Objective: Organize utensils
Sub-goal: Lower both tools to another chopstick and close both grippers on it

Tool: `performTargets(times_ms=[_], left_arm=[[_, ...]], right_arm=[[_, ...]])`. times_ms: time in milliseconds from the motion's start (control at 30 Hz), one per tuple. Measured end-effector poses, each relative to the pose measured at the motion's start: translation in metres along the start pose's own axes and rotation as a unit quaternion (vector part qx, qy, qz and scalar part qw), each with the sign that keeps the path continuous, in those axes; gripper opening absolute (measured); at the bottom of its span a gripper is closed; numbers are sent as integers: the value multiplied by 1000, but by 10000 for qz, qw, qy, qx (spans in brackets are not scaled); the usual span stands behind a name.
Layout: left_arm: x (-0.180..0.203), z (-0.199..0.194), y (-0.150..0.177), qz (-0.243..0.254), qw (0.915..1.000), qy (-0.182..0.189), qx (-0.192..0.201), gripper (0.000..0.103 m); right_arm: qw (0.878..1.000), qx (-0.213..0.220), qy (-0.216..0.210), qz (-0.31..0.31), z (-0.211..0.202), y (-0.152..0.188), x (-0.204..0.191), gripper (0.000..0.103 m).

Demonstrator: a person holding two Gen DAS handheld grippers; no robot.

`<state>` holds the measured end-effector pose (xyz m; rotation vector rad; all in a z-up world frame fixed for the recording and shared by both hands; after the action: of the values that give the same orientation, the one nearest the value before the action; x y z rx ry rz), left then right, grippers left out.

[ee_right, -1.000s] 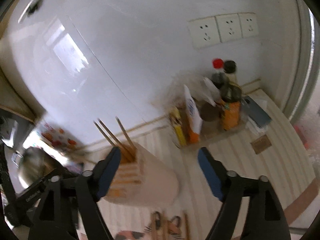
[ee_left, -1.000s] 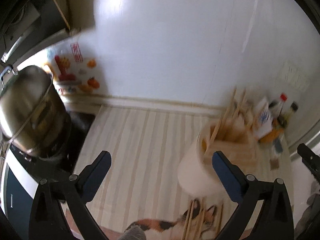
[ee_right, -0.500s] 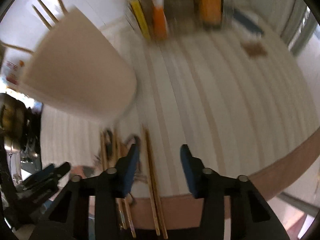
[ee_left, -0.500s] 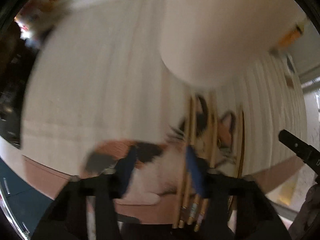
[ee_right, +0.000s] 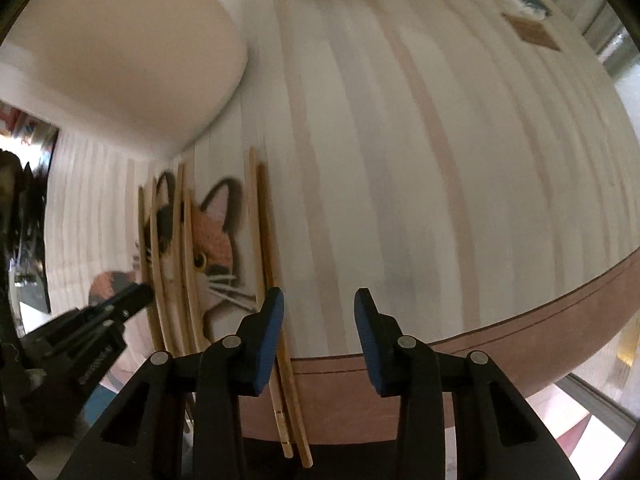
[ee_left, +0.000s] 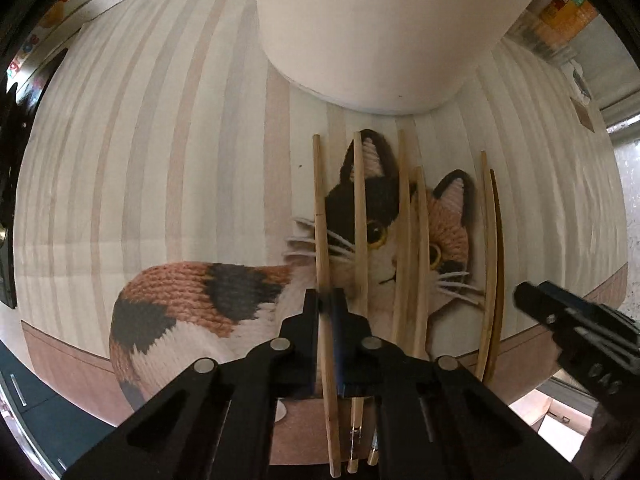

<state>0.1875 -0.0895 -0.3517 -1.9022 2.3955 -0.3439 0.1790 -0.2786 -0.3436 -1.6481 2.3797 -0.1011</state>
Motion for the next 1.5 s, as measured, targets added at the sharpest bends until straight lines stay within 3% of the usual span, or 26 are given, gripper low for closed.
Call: performTargets(times_ms=[200, 367, 667, 900, 1133, 1500], left_arm=[[-24, -3, 6, -203, 9998, 37, -69, 4], [-37, -4, 13, -316, 9994, 98, -93, 4], [-77, -10, 19, -509, 9986, 77, -124, 4], [-69, -9, 18, -267, 9996, -72, -91, 7], [-63, -10, 12, 120, 9994, -328, 58, 5], [-89, -10, -18, -102, 9988, -479, 84, 5]], right_arm=[[9995, -119, -27, -299, 11, 8, -12, 31], [9972, -101, 320, -662, 13, 13, -18, 9], [9941, -90, 803, -719, 9, 11, 16, 8], [9952, -191, 790, -549, 7, 6, 42, 8], [9933, -189, 903, -689, 17, -10, 10, 8], [9928, -77, 821, -873, 22, -45, -23, 8]])
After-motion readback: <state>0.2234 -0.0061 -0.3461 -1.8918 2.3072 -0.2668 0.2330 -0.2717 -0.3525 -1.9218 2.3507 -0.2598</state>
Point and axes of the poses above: each gripper's, at about its wrist camera, not at the fingertips, and z roughly the way its jaws point, x to its right, y to its underside, the point moved 2 cm from there along z, roughly the way its jaws point, and after that the axes turned 10 degrees about x, right-handed, at the moved point
